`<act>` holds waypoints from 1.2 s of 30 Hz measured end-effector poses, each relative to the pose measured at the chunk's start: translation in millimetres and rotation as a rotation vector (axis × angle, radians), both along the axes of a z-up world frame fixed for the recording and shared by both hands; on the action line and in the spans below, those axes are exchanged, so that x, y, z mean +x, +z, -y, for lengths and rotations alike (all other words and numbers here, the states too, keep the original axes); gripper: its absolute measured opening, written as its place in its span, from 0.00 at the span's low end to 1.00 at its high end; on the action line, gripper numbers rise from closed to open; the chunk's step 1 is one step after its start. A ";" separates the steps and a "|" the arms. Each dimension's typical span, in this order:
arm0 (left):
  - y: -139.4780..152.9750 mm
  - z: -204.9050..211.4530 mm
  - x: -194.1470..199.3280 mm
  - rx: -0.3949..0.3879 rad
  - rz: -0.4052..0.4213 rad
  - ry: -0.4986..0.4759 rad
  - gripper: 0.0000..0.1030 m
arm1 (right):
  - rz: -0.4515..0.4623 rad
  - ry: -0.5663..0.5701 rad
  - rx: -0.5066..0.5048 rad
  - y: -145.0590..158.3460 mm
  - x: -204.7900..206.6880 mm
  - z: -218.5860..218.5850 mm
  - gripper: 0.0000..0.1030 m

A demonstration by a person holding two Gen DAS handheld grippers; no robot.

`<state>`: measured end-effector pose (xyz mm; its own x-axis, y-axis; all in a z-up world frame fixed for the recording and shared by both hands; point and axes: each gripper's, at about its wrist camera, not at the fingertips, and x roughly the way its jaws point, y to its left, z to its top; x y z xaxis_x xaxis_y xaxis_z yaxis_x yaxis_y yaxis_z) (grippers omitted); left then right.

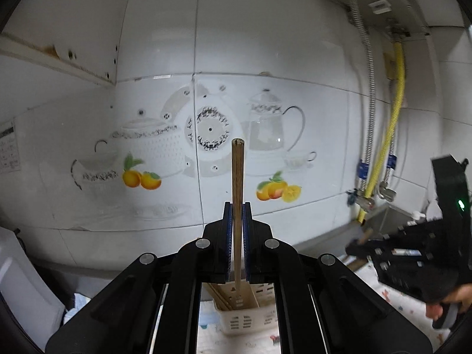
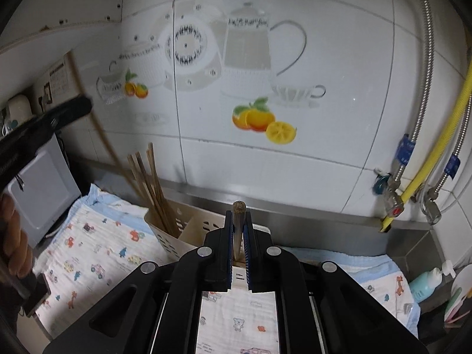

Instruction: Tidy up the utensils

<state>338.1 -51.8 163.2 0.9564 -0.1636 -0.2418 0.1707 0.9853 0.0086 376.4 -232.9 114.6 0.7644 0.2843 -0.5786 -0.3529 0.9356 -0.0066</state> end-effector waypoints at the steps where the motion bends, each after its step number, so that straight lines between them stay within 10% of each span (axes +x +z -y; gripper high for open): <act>1: -3.3 -1.4 6.7 -0.012 -0.011 0.002 0.05 | -0.005 0.004 -0.005 -3.4 1.5 -1.1 0.06; 15: -59.9 -10.1 53.3 -0.055 -0.177 0.015 0.05 | -0.030 0.018 0.003 -16.7 12.3 -2.7 0.06; 28: -54.5 -12.2 41.4 -0.052 -0.180 0.013 0.09 | -0.011 -0.004 0.015 -8.0 5.8 3.5 0.12; 36: -44.7 -21.2 8.5 -0.062 -0.163 0.019 0.34 | 0.011 -0.017 0.023 1.6 -20.3 9.1 0.24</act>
